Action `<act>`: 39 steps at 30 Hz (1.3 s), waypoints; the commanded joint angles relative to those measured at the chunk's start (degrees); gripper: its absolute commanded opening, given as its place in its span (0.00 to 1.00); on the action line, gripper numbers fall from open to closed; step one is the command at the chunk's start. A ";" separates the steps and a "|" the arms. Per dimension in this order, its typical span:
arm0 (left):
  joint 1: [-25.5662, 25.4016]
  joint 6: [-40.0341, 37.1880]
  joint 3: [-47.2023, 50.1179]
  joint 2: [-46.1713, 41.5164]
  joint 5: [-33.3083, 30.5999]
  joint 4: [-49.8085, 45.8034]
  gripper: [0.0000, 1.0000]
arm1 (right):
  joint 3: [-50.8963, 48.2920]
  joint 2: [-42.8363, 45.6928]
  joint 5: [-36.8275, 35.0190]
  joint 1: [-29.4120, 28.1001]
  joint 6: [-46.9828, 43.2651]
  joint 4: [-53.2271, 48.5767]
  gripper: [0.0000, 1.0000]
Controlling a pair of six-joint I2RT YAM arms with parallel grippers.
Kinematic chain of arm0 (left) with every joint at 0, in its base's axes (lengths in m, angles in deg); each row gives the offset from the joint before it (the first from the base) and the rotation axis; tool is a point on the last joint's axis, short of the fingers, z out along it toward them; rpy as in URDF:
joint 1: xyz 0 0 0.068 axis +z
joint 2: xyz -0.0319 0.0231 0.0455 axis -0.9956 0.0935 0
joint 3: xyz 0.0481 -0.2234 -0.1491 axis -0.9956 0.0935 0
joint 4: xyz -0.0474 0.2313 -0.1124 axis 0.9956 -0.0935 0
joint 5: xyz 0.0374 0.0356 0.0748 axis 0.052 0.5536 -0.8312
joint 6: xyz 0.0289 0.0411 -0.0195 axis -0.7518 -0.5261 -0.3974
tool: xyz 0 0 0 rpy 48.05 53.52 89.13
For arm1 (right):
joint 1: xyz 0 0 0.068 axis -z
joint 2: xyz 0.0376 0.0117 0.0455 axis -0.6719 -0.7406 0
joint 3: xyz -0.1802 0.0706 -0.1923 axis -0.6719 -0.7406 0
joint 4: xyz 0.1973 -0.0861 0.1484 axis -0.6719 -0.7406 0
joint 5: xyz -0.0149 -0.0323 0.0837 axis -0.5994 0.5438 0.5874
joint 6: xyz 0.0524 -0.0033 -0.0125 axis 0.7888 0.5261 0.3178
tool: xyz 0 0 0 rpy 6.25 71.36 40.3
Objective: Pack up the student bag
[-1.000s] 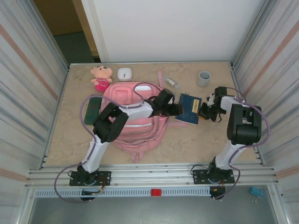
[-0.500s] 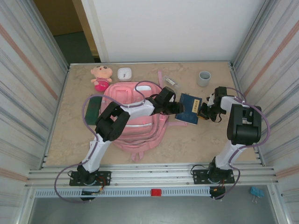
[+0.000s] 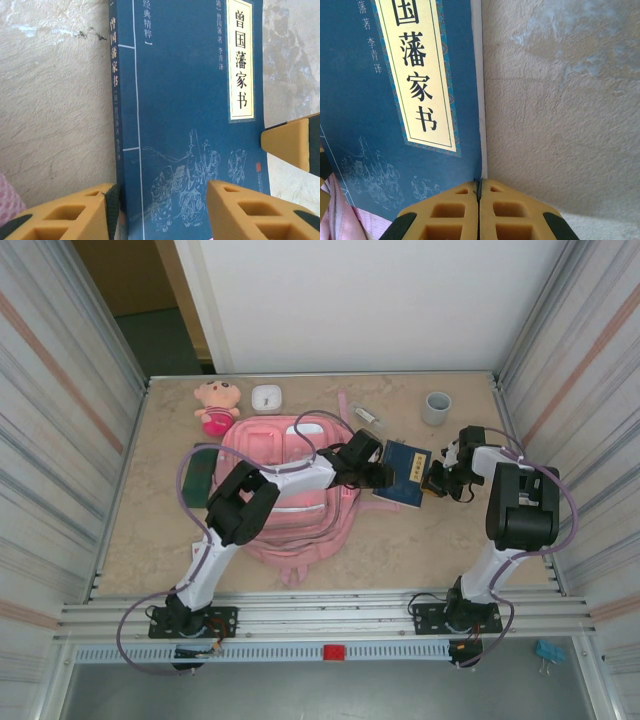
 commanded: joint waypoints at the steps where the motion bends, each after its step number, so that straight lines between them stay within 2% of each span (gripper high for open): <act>1: 0.08 -1.34 -1.95 1.50 -0.90 -2.31 0.50 | -1.34 0.77 0.11 -0.35 -0.21 -3.82 0.07; 12: 0.12 -0.61 -2.50 3.40 0.41 -1.92 0.49 | -1.13 1.58 0.44 -0.79 0.05 -4.03 0.07; 22: 2.28 -1.47 1.47 -0.20 -2.77 -2.94 0.52 | -1.41 1.66 0.15 -0.44 -0.07 -4.22 0.07; 36: 2.54 -1.05 2.19 0.89 -2.06 -2.90 0.52 | -1.64 2.72 -0.09 0.05 -0.47 -5.01 0.07; 39: 2.38 -1.73 0.49 2.20 -0.25 -4.05 0.52 | -1.63 3.22 0.54 -0.47 -0.08 -4.83 0.07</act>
